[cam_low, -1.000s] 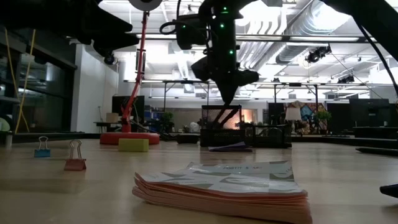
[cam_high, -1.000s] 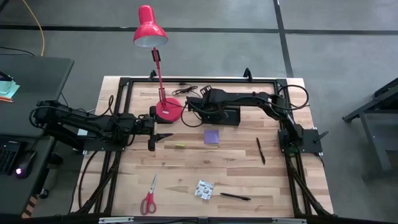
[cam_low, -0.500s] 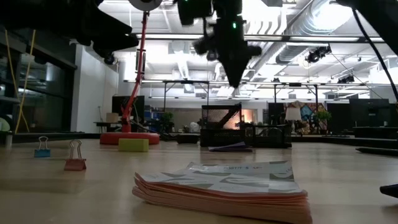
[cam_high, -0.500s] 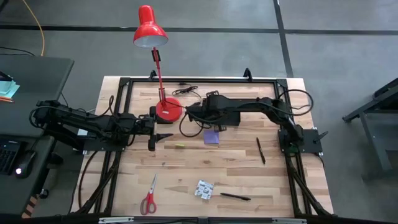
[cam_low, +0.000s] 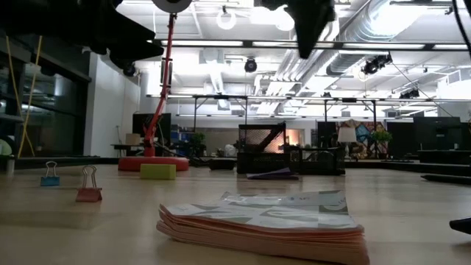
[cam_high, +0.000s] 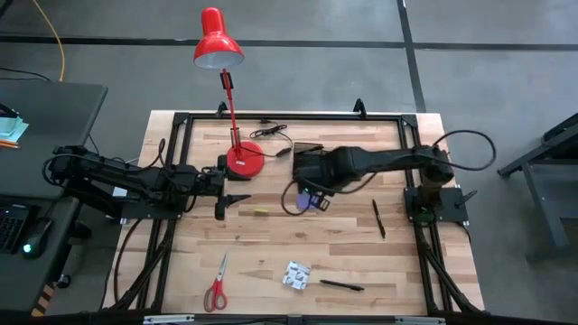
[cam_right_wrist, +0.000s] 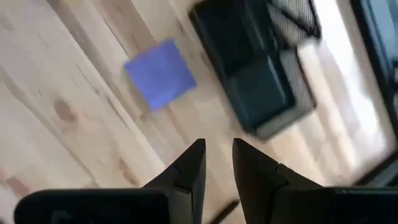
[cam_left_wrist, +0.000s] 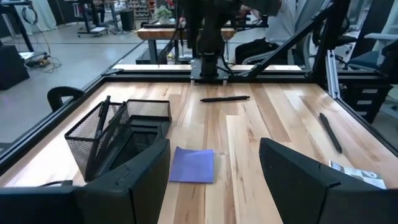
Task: Pick and place office supplies into organizer
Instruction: Put the black pen into the black desk organizer
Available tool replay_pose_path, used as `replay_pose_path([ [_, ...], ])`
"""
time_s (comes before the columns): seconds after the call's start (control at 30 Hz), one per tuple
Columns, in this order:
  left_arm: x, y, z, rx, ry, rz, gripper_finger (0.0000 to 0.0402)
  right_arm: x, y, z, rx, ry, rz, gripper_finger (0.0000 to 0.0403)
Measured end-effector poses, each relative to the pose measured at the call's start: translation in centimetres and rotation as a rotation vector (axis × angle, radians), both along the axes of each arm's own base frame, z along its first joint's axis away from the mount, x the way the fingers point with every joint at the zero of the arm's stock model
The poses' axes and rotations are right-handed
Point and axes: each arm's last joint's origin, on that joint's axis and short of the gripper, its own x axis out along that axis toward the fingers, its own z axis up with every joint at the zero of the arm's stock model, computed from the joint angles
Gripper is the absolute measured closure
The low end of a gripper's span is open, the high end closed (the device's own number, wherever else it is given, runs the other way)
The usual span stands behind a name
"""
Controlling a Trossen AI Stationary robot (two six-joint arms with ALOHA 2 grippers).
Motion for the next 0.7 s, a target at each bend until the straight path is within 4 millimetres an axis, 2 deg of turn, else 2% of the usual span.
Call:
replay_pose_path([
  [0.1, 0.0, 0.0, 0.0, -0.012, -0.001, 0.002, 0.0169, -1.7, 1.5, -0.9, 0.008, 0.022, -0.063, 0.0331],
  [0.3, 0.0, 0.0, 0.0, -0.013, 0.001, 0.002, 0.0169, -5.8, 5.1, -5.4, -0.036, 0.098, -0.249, 0.0331],
  [0.47, 0.0, 0.0, 0.2, -0.013, -0.020, 0.002, 0.0169, -8.3, 8.2, -10.1, 0.013, 0.087, -0.354, 0.0331],
  [0.6, 0.1, 0.0, 0.5, -0.014, -0.055, -0.004, 0.0169, -9.8, 9.8, -13.2, 0.039, 0.074, -0.408, 0.0331],
  [0.7, 0.1, -0.1, 0.6, -0.016, -0.061, -0.020, 0.0169, -11.2, 10.6, -14.7, 0.033, 0.071, -0.441, 0.0331],
])
